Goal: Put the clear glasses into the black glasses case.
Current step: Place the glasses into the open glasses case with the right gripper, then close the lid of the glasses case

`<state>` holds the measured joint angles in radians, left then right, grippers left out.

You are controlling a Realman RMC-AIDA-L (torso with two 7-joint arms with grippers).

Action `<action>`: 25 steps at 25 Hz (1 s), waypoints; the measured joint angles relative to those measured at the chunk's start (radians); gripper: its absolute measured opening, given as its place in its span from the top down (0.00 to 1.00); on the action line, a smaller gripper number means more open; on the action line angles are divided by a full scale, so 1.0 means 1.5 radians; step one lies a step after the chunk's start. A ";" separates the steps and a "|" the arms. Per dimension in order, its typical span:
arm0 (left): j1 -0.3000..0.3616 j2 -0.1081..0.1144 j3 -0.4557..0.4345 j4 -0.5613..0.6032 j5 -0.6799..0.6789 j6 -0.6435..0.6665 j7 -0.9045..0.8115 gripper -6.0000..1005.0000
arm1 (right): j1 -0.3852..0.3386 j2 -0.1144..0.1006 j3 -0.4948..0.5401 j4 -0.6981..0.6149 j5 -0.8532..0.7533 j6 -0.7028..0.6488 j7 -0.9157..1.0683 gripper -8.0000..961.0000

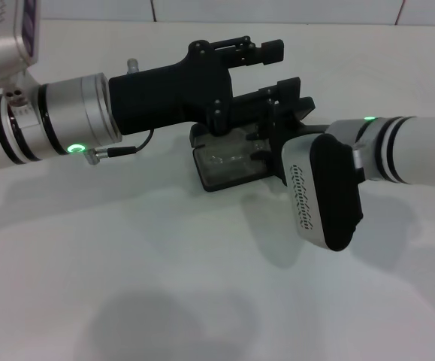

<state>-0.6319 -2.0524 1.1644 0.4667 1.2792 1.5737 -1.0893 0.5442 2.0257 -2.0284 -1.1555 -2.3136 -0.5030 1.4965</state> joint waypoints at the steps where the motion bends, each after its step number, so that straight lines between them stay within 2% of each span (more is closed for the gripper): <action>1: 0.000 0.000 0.000 0.000 0.000 0.000 0.000 0.35 | -0.007 -0.001 0.001 -0.008 0.000 -0.004 0.000 0.75; 6: 0.001 0.000 0.001 -0.001 0.000 0.000 0.000 0.35 | -0.022 -0.001 0.006 -0.032 0.003 -0.027 0.000 0.75; 12: 0.001 0.003 0.000 0.000 -0.001 0.000 -0.002 0.35 | -0.064 -0.003 0.092 -0.100 0.067 -0.159 -0.001 0.75; 15: 0.002 0.006 -0.014 -0.001 -0.002 -0.018 -0.006 0.34 | -0.076 -0.004 0.195 -0.111 0.153 -0.300 -0.023 0.75; 18: 0.003 0.003 -0.035 -0.002 0.000 -0.082 -0.007 0.34 | -0.096 -0.004 0.323 -0.091 0.239 -0.429 -0.064 0.75; 19: 0.002 0.000 -0.039 -0.002 0.000 -0.118 -0.007 0.34 | -0.105 -0.004 0.385 -0.074 0.267 -0.488 -0.081 0.75; 22: -0.003 -0.007 -0.041 -0.002 0.000 -0.217 -0.007 0.34 | -0.122 -0.004 0.494 -0.029 0.296 -0.562 -0.105 0.75; 25: -0.014 -0.019 -0.033 -0.003 0.003 -0.317 -0.008 0.34 | -0.136 -0.003 0.574 0.022 0.327 -0.562 -0.116 0.75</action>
<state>-0.6531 -2.0816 1.1148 0.4624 1.2839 1.0985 -1.1007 0.3401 2.0205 -1.1673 -1.1227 -1.8237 -1.3462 1.3229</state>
